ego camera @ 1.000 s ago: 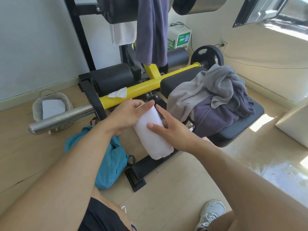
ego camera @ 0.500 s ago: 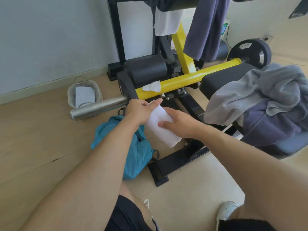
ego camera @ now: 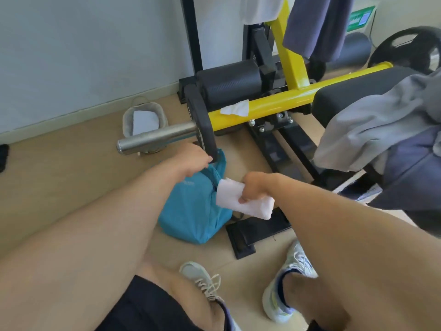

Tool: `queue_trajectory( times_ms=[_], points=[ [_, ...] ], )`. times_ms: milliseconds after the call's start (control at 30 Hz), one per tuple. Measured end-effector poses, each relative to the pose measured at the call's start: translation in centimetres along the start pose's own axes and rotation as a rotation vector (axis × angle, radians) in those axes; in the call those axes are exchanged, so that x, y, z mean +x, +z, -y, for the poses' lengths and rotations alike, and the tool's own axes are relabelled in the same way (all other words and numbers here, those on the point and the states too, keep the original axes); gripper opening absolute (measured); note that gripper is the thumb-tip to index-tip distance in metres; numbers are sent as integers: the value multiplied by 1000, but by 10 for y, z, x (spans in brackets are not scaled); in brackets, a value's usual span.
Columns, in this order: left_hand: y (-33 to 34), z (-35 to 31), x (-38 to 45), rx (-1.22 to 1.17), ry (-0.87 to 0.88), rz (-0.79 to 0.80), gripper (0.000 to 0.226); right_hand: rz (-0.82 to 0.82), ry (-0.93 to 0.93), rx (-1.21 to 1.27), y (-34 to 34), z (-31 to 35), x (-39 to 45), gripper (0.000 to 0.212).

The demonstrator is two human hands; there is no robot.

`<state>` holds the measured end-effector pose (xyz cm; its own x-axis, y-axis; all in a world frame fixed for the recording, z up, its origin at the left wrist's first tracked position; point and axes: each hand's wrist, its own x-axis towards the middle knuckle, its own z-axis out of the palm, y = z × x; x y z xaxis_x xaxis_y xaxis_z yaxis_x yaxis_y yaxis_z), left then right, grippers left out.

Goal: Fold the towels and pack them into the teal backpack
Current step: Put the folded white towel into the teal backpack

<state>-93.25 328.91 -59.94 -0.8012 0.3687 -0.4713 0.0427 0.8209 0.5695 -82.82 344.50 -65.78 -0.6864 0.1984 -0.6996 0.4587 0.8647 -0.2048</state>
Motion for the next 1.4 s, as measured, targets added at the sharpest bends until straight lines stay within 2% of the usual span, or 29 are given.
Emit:
queue_trajectory(
  times_ms=[100, 133, 200, 267, 367, 500, 600, 667, 800, 933, 1033, 1100, 1167, 1300, 1367, 1400],
  points=[
    [-23, 5, -9, 386, -112, 298, 29, -53, 5, 178, 16, -2, 22, 62],
    [-31, 5, -7, 514, -116, 337, 29, -67, -1, 217, 20, -1, 29, 63],
    [-38, 6, 3, 659, -55, 301, 30, -65, -6, 323, 31, 4, 47, 66],
    [-30, 15, 16, 670, 37, 214, 32, -34, -12, 422, 45, 10, 69, 67],
    [-6, 39, 31, 616, 81, 255, 30, 45, -12, 534, 64, 24, 96, 66],
    [10, 78, 58, 586, 53, 284, 30, 52, 20, 817, 84, 30, 155, 94],
    [10, 98, 78, 607, 11, 291, 25, 31, 26, 890, 78, 39, 174, 73],
    [10, 102, 88, 557, -15, 278, 12, -2, 27, 915, 69, 46, 177, 62],
    [20, 105, 107, 388, -11, 236, 8, -59, 72, 897, 64, 45, 202, 64],
    [31, 118, 113, 442, -20, 308, 7, 2, 117, 876, 62, 40, 222, 60],
    [25, 122, 111, 478, -51, 338, 26, 90, 172, 929, 72, 42, 229, 64],
    [18, 121, 110, 486, -61, 321, 24, 88, 187, 947, 79, 44, 226, 65],
    [10, 118, 111, 462, -79, 293, 20, 16, 103, 905, 86, 49, 216, 49],
    [-11, 116, 108, 349, -202, 205, 28, -246, -193, 698, 109, 71, 163, 26],
    [-24, 120, 101, 243, -292, 133, 33, -406, -378, 533, 125, 77, 127, 23],
    [-31, 122, 94, 194, -342, 113, 40, -509, -491, 424, 133, 78, 108, 29]
  ],
)
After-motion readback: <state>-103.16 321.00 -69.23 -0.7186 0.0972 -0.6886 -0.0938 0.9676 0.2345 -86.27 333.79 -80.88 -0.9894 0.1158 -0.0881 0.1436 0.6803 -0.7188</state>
